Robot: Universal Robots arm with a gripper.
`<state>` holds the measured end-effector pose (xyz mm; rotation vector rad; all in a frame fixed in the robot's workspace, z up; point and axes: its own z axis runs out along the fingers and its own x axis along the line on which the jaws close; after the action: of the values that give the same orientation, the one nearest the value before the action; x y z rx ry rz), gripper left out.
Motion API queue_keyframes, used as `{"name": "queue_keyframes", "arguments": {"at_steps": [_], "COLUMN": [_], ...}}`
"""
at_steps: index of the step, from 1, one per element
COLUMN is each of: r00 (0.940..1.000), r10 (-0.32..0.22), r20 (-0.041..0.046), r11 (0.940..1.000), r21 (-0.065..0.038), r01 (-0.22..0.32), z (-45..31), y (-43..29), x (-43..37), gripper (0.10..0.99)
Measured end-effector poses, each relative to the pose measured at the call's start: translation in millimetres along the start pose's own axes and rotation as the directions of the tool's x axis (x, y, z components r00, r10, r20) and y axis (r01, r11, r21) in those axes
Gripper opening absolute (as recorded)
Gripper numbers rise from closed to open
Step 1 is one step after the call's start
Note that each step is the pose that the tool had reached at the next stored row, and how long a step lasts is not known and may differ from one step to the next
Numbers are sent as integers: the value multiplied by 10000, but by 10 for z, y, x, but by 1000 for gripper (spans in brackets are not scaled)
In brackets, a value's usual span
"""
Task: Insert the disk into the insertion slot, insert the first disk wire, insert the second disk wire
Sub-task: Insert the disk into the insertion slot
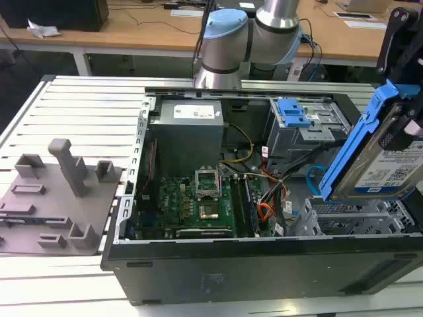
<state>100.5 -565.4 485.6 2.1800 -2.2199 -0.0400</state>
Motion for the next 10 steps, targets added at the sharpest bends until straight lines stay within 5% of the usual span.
{"name": "queue_keyframes", "arguments": {"at_steps": [10], "r00": [10000], "r10": [0], "r20": [1], "r11": [10000], "r21": [0], "r01": [0], "z": [141], "y": [-5], "x": [-1], "gripper": [369]}}
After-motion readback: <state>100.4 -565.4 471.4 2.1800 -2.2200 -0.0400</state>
